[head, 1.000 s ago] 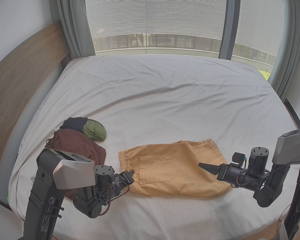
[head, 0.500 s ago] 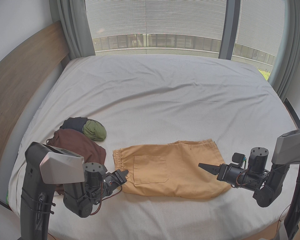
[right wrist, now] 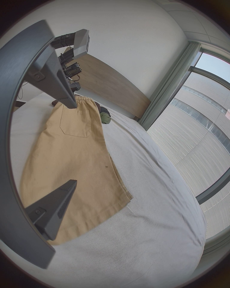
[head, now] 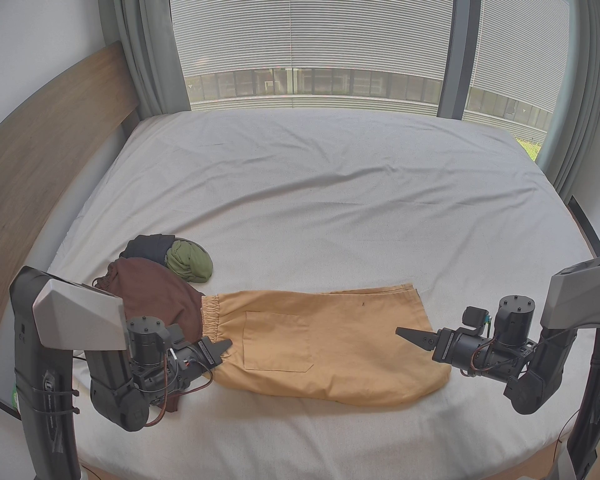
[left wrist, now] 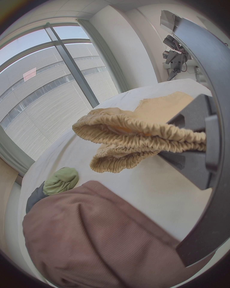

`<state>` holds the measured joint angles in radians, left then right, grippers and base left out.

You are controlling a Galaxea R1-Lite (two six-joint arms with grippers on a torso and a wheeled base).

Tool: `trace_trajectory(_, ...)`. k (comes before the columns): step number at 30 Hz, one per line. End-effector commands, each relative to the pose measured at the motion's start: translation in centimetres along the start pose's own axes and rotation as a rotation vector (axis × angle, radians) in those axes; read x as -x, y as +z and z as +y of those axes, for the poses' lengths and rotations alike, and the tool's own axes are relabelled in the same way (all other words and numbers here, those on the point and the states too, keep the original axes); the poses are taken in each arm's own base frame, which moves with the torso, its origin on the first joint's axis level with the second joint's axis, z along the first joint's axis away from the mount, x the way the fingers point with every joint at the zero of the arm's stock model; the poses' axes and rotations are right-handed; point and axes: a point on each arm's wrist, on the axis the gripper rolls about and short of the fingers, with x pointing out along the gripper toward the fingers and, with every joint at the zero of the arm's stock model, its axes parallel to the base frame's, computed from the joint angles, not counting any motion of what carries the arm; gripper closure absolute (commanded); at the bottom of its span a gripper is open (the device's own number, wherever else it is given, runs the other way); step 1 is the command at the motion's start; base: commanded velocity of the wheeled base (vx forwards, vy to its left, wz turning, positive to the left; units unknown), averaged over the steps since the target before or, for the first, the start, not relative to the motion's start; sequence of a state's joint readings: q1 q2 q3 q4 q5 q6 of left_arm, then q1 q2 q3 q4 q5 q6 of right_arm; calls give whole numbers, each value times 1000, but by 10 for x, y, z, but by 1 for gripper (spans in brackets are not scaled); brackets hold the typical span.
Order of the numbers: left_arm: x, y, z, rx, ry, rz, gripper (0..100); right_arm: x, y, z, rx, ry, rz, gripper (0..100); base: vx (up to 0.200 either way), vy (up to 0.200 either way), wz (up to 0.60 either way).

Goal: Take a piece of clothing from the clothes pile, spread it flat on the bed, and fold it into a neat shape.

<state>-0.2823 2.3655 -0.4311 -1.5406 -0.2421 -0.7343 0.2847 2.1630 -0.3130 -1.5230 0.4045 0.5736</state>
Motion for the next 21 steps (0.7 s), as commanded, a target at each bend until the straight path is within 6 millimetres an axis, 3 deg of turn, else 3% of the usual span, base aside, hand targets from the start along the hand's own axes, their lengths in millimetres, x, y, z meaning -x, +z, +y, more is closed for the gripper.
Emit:
trace_trajectory(1,9,10,3,-4,13,-27,100,-1,-1,-1,-2,-2,5,0,0,0,0)
trace_trajectory(14,19,21,17,-18,60,-62,100,-2,-3,-2,-4,-5,10,0,0,0,0)
trace_trajectory(21,19,22,11,-29,43,-67,100,-2,-3,-2,-4,-5,10,0,0,0,0)
